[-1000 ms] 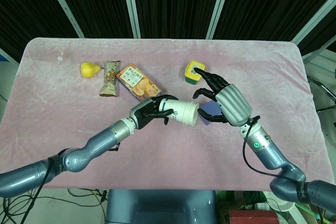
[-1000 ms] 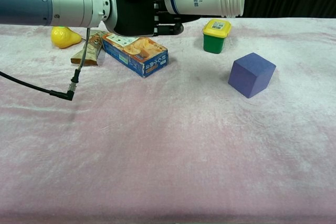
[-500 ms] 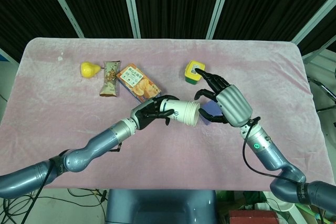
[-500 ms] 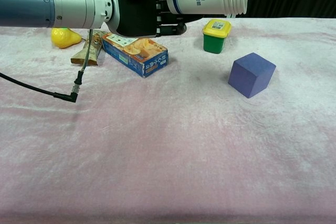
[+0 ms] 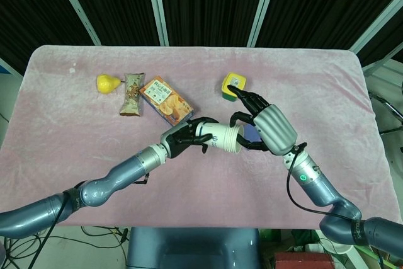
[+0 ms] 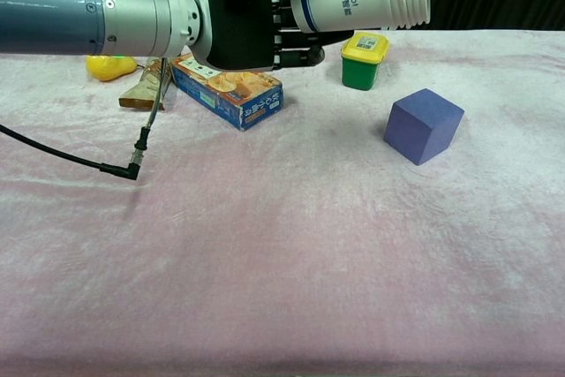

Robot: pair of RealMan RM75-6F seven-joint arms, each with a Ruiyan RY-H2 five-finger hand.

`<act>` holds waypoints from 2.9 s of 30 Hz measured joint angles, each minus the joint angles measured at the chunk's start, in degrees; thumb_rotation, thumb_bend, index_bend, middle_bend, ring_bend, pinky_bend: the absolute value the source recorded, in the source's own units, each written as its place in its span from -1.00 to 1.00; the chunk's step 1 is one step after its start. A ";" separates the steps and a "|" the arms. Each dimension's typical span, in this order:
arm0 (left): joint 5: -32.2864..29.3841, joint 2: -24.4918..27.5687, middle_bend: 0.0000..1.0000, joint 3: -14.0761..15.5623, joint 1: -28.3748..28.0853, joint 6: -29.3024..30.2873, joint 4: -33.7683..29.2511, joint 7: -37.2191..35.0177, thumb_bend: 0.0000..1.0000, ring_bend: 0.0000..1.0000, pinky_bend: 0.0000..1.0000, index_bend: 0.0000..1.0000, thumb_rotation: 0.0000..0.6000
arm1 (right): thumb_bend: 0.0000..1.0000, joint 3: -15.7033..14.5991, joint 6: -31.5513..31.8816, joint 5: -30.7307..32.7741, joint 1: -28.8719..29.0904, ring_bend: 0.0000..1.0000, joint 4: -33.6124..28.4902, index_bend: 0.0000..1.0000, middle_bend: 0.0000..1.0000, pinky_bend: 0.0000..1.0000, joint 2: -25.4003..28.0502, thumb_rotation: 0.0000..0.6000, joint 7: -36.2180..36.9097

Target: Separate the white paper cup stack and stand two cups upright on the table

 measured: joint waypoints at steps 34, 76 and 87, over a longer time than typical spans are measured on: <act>-2.84 -0.94 0.04 0.39 -0.05 -0.43 0.75 3.52 -0.17 -0.16 0.22 0.10 1.00 | -0.28 -1.35 -0.72 -0.31 0.79 -0.73 -0.56 0.59 -1.00 -0.64 -0.86 1.00 -0.83; -1.58 11.13 0.03 6.00 2.65 3.40 -1.43 13.20 -0.18 -0.20 0.21 0.08 1.00 | -0.22 -5.38 1.55 -0.50 -4.77 -0.72 0.74 0.71 -1.00 -0.65 6.69 1.00 9.58; 1.82 20.05 0.01 18.49 0.71 20.86 -6.35 37.99 -0.18 -0.22 0.21 0.05 1.00 | -0.21 -9.54 -14.65 1.88 -2.86 -0.72 -1.74 0.71 -1.00 -0.65 16.28 1.00 10.05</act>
